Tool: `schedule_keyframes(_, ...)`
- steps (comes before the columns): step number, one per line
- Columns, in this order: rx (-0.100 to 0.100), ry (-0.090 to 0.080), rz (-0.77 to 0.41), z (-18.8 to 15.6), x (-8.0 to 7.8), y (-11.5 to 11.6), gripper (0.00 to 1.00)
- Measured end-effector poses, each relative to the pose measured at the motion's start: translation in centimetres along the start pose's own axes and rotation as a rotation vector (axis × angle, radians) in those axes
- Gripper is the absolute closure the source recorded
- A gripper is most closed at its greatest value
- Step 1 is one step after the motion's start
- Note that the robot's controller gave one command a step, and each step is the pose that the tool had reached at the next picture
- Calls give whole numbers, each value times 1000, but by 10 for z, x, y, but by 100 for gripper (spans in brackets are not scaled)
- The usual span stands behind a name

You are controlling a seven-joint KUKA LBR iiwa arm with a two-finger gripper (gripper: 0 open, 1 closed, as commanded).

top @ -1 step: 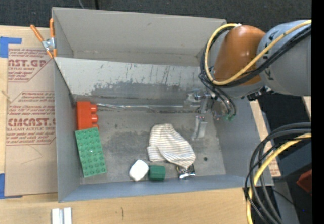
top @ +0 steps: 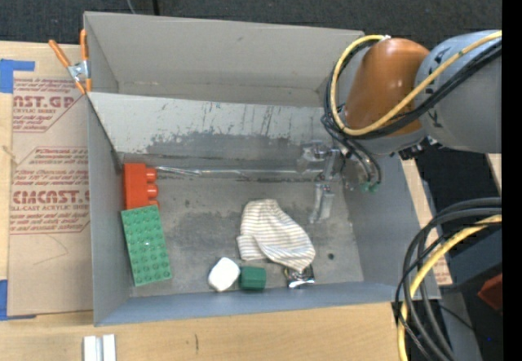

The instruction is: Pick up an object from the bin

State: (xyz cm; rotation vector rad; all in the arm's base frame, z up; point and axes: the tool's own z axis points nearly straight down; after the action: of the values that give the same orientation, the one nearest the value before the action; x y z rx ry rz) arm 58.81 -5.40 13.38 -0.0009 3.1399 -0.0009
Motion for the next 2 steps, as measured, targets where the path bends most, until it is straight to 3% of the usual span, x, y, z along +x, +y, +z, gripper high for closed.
schedule_keyframes(1,2,-6,-49,14,10,12,0)
schedule_keyframes(2,-2,2,-81,40,34,36,0)
